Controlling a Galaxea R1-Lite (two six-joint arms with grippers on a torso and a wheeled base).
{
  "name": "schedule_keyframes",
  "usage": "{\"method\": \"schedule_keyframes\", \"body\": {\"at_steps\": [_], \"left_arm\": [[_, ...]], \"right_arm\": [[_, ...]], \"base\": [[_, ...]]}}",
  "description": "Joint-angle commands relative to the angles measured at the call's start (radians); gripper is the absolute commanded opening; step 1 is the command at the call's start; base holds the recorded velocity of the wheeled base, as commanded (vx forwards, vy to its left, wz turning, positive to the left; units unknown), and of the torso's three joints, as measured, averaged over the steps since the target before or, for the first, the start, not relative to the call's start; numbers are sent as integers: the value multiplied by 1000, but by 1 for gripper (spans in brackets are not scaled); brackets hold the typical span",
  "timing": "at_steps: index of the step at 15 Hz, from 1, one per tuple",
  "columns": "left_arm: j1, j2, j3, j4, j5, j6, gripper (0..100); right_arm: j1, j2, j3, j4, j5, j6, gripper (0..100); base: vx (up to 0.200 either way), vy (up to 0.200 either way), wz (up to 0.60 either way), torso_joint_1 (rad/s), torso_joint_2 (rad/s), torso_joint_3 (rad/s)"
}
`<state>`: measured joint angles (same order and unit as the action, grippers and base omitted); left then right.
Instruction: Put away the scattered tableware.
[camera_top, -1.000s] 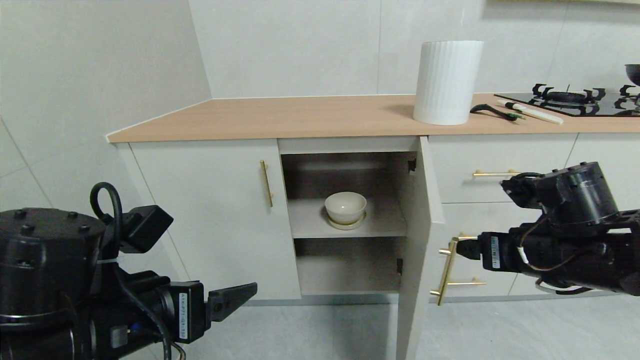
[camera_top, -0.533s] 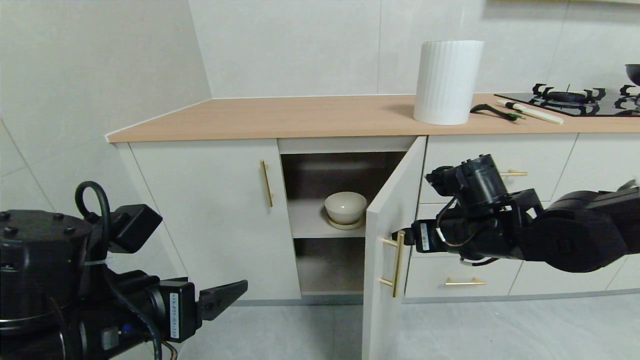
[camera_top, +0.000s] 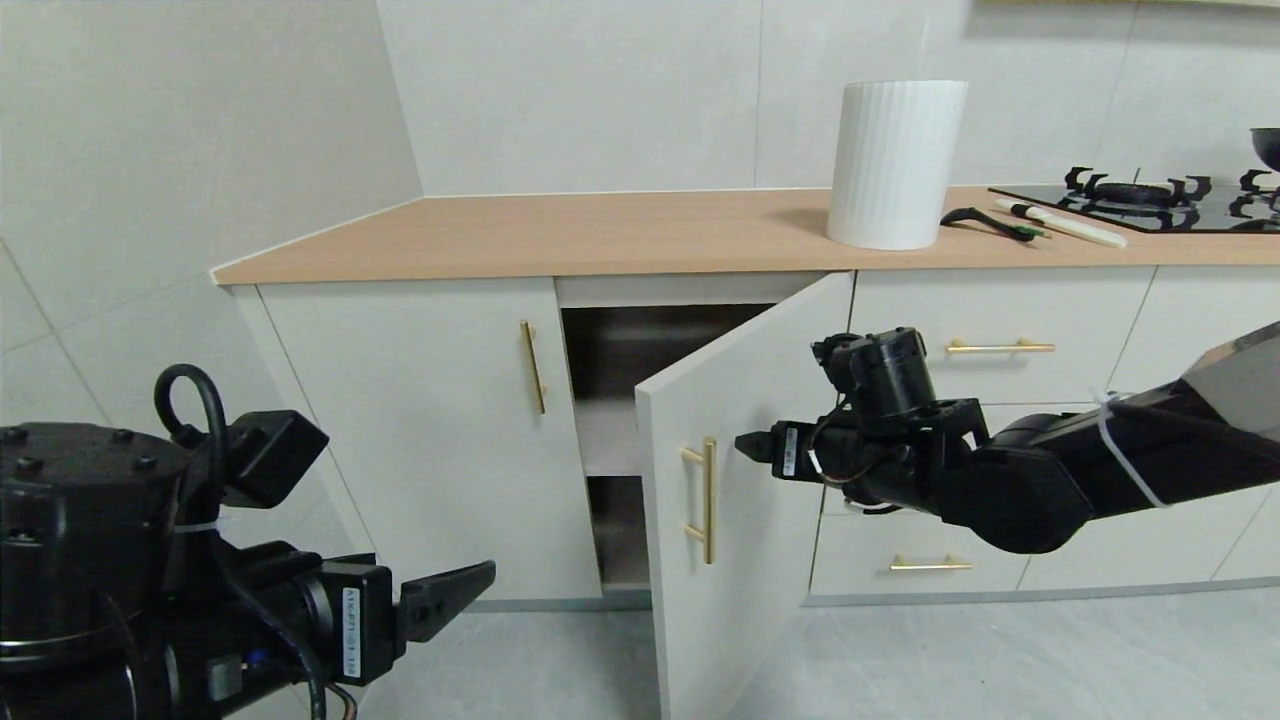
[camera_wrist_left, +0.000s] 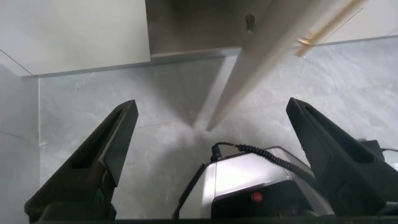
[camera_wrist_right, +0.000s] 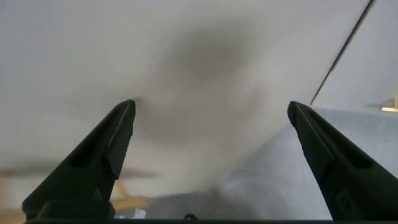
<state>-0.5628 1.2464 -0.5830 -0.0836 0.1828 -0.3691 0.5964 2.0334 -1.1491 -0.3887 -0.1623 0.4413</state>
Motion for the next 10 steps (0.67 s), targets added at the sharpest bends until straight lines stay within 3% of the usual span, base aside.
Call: {"method": "schedule_keyframes", "body": {"at_steps": [1, 5, 10], "left_arm": [[-2, 7, 2, -1, 0, -1, 100], [-2, 8, 3, -1, -2, 1, 100], [-2, 16, 2, 1, 0, -1, 100]], "right_arm": [[0, 65, -21, -18, -3, 22, 100], [-3, 122, -81, -27, -6, 102, 100], [-3, 163, -118, -29, -9, 132, 100]], "base": [[0, 0, 0, 0, 0, 0], [0, 0, 0, 0, 0, 0], [200, 0, 0, 2, 2, 6]]}}
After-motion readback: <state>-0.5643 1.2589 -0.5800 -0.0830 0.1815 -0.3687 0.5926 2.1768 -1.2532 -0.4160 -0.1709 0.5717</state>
